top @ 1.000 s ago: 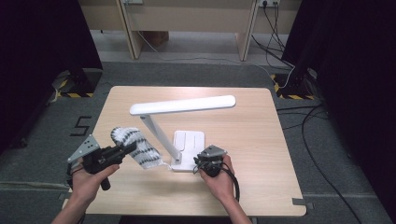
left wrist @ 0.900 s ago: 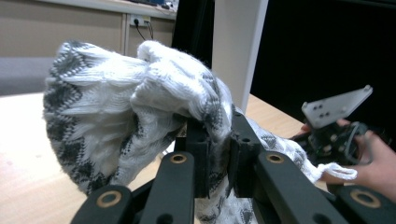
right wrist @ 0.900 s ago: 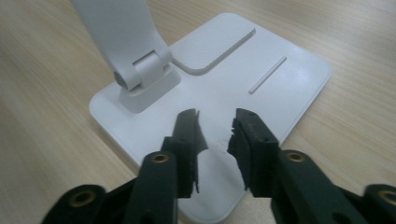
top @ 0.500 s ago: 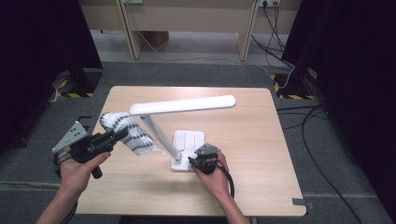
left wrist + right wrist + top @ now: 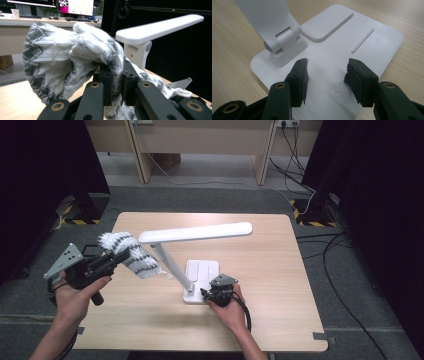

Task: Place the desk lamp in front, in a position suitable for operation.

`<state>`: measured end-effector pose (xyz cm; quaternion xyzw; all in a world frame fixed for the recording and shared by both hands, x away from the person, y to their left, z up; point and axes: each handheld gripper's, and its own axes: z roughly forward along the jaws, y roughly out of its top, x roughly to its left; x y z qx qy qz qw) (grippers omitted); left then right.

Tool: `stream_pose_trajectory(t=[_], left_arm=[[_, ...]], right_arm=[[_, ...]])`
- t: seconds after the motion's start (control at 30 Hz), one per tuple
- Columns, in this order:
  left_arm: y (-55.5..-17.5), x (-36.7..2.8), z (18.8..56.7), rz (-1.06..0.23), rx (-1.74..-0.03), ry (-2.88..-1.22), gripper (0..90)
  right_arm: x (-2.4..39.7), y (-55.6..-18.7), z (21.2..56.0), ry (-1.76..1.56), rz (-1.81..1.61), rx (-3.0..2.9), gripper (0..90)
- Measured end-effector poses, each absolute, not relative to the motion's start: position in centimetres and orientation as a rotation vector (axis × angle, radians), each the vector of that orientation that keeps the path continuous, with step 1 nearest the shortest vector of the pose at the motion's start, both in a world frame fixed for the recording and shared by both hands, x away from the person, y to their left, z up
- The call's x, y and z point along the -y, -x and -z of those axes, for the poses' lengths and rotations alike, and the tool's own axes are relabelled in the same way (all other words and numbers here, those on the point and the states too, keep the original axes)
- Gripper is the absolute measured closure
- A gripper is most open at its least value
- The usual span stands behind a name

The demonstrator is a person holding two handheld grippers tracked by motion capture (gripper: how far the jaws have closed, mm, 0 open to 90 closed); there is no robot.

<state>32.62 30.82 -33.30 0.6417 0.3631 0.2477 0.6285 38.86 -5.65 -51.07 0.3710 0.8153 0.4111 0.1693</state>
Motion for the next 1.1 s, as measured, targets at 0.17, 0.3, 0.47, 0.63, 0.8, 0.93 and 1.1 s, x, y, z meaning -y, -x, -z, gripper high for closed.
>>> stream_pose_trajectory(t=[0.17, 0.3, 0.47, 0.63, 0.8, 0.93, 1.1], left_arm=[[-32.5, -31.3, 32.3, -0.581, -0.822, -1.45, 80.8], [-32.4, -31.6, 31.6, -0.594, -0.822, -1.438, 80.8], [-32.4, -31.9, 30.5, -0.622, -0.809, -1.431, 80.8], [-32.4, -32.1, 29.8, -0.631, -0.802, -1.429, 80.8], [-32.6, -31.6, 29.0, -0.61, -0.786, -1.442, 80.8], [-32.8, -31.2, 28.6, -0.605, -0.769, -1.457, 80.7], [-33.4, -30.3, 27.9, -0.589, -0.755, -1.474, 80.6]], right_arm=[[5.7, -38.8, 51.1, -1.058, -1.175, -2.308, 51.2], [5.6, -38.7, 51.2, -1.062, -1.181, -2.294, 50.2], [5.5, -38.8, 51.3, -1.059, -1.183, -2.296, 49.9], [5.6, -38.8, 51.2, -1.055, -1.182, -2.301, 50.0], [5.5, -38.8, 51.3, -1.056, -1.187, -2.296, 50.7], [5.5, -38.8, 51.3, -1.054, -1.185, -2.298, 50.9], [5.5, -38.9, 51.2, -1.055, -1.182, -2.3, 52.1]])
